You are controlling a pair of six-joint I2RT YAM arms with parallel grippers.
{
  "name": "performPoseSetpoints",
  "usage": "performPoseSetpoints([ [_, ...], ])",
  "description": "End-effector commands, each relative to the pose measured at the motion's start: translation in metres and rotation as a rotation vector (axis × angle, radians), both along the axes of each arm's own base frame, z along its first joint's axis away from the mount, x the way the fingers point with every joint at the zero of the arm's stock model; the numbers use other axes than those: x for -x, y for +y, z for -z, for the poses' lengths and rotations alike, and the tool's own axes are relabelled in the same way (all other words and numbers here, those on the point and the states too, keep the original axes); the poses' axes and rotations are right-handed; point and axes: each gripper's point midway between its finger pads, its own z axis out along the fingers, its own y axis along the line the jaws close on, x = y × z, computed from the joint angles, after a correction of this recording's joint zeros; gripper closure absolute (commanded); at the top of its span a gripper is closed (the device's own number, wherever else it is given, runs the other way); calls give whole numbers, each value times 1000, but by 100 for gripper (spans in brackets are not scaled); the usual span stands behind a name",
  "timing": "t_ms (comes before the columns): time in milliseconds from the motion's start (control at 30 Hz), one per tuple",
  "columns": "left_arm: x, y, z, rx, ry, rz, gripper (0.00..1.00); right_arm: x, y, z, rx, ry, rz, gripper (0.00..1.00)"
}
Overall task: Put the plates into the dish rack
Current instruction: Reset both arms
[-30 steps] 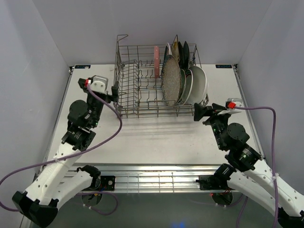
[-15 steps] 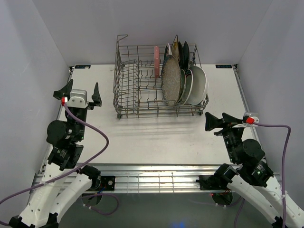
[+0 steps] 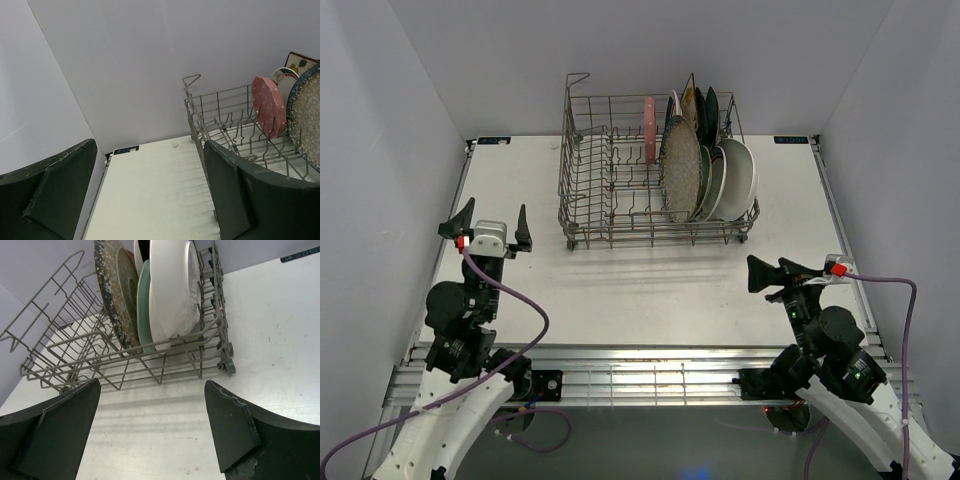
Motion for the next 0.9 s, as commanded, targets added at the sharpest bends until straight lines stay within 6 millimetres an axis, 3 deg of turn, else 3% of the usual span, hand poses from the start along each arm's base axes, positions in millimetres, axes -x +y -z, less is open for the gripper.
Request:
performPoseSetpoints([
  [0, 9, -1, 1, 10, -7, 26, 2, 10, -7, -6, -91, -32, -11, 10],
  [233, 22, -3, 19, 23, -6, 70, 2, 14, -4, -2, -110, -29, -37, 10],
  [267, 21, -5, 31, 14, 29, 80, 2, 13, -4, -2, -109, -26, -36, 10],
  [367, 24, -12, 41, 6, 39, 122, 2, 13, -2, -1, -108, -27, -40, 10],
  [867, 39, -7, 42, 49, 30, 134, 2, 11, -4, 1, -112, -21, -21, 10],
])
